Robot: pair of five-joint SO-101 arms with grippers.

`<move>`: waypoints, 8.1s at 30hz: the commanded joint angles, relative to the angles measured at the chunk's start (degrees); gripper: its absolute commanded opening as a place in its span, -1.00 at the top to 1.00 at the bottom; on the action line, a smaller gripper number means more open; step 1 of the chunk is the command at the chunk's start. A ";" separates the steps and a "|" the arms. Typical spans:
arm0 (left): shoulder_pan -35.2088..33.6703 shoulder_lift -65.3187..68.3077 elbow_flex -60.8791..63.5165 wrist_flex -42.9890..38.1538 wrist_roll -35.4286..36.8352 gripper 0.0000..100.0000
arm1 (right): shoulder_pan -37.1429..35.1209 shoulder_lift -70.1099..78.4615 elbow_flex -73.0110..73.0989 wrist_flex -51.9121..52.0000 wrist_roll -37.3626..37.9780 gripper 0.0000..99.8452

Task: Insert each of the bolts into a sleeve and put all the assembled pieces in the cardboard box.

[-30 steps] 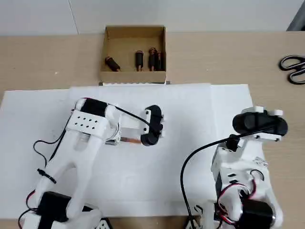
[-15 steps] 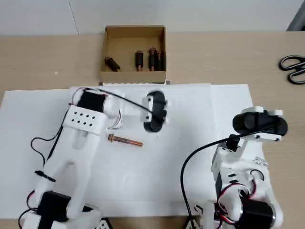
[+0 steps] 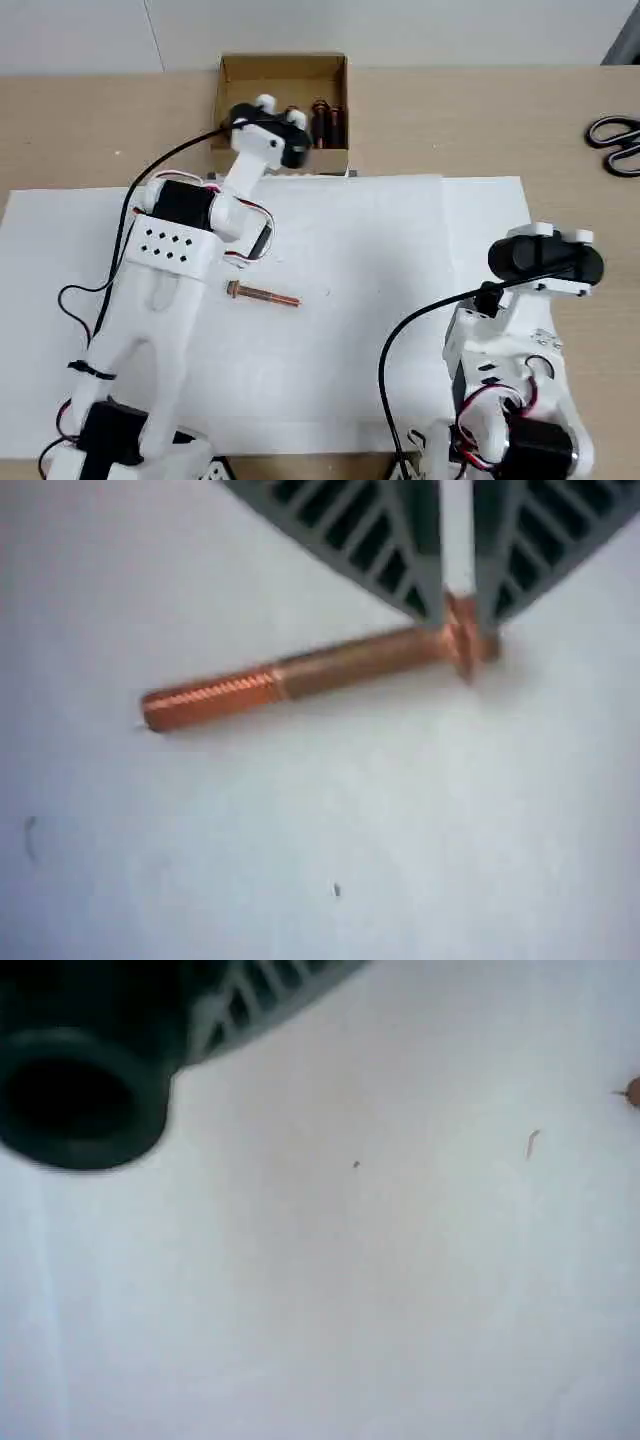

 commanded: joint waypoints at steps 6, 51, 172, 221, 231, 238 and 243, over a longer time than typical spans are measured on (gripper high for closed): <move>-0.26 -2.46 -2.59 2.20 27.08 0.99 | 0.40 -0.40 -0.18 -1.45 0.18 0.99; -1.14 -1.85 21.76 -15.03 64.18 0.74 | 0.48 -9.80 1.05 -2.77 0.62 0.99; -0.97 -89.49 53.67 -43.78 31.47 0.99 | -40.57 -9.89 17.14 -23.87 11.25 1.00; 13.98 -92.66 65.63 -38.51 35.60 0.99 | -53.67 -9.89 26.99 -39.52 11.69 1.00; 25.14 -92.66 65.80 -34.11 32.44 0.99 | -53.67 -9.89 25.23 -39.34 11.78 1.00; 27.60 -92.66 67.38 -30.15 32.09 0.99 | -53.67 -9.89 25.14 -39.52 11.78 1.00; 32.00 -92.66 69.41 -27.52 29.63 0.99 | -53.67 -9.89 25.14 -39.52 11.78 1.00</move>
